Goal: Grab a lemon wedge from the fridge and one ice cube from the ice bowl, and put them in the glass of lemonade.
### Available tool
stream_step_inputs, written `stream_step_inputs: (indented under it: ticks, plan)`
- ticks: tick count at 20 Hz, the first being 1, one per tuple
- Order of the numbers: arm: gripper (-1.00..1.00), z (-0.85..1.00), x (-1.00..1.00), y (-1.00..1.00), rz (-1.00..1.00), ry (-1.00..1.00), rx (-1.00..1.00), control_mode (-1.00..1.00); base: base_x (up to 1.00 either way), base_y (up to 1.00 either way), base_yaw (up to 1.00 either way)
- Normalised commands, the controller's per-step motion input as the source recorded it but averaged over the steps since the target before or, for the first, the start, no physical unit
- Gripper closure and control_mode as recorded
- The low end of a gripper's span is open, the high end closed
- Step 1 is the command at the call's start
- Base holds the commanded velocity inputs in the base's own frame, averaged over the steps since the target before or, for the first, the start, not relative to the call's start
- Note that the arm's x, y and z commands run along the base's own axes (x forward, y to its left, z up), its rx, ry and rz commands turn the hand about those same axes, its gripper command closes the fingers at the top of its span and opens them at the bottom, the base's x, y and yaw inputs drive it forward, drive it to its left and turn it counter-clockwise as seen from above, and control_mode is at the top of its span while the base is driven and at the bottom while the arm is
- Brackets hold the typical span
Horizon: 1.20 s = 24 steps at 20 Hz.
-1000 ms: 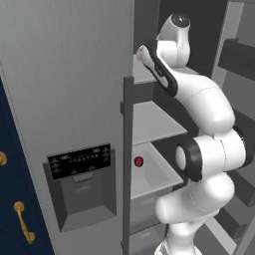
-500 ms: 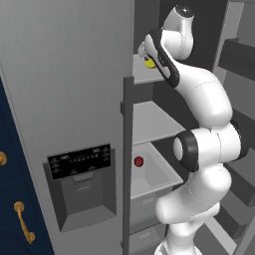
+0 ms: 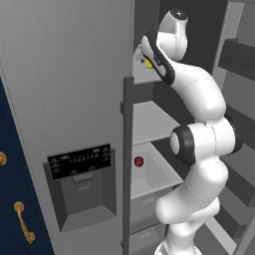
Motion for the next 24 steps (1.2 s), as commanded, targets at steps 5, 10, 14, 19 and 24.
stream_step_inputs:
  ticks: [5,10,14,19,24]
  plan:
    - [-1.0,-0.16,0.13,0.0,0.01,0.06,0.0,-1.0,0.0,0.0,0.0]
    - [-1.0,-0.24,0.05,0.0,0.0,0.0,0.0,-1.0,0.0,0.0,0.0]
    - [-1.0,0.0,-0.04,0.0,0.0,0.0,0.0,-1.0,0.0,0.0,0.0]
    - [-1.0,0.0,-0.25,0.0,0.0,0.0,0.0,-1.0,0.0,0.0,0.0]
    - [-1.0,-0.06,0.08,0.0,0.0,0.0,0.0,-1.0,0.0,0.0,0.0]
